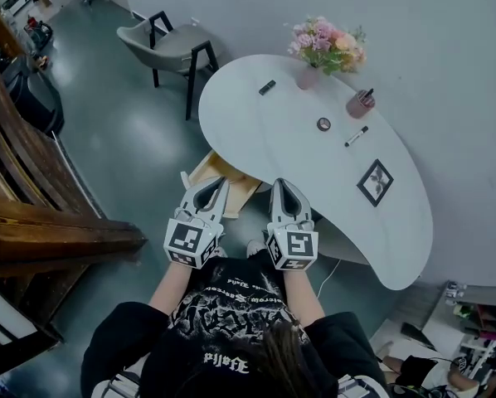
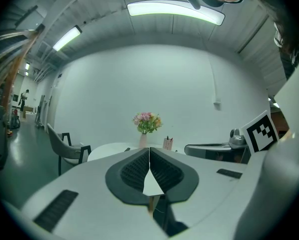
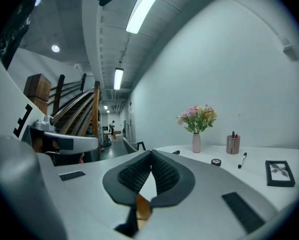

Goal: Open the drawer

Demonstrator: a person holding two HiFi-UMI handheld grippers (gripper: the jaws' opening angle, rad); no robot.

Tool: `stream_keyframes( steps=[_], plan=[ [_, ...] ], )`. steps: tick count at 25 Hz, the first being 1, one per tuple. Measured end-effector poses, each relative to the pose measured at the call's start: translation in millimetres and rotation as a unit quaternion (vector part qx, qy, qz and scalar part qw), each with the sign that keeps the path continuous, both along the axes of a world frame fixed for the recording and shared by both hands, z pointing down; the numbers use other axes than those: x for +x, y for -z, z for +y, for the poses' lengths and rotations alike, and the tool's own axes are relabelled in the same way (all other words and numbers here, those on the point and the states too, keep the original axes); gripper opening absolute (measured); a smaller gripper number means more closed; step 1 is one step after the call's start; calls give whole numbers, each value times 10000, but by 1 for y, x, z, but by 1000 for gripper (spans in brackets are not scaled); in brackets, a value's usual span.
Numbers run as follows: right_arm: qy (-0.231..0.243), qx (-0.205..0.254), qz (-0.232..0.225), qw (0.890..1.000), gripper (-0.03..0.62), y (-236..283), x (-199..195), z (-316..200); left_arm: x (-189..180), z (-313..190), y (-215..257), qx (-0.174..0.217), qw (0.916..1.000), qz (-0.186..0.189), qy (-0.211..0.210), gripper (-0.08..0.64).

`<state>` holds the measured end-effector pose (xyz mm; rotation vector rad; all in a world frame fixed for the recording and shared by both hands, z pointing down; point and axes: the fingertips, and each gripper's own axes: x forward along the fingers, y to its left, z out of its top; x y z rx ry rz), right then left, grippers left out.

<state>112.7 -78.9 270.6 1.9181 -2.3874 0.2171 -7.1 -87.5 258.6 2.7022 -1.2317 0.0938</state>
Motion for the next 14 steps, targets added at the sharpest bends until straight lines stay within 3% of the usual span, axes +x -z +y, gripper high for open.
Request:
stream_keyframes(
  steps=[14],
  plan=[
    [8,-37,89,10000,25,-3,-2,5,-8,1,-7,-50,9999,-94,100,26]
  ],
)
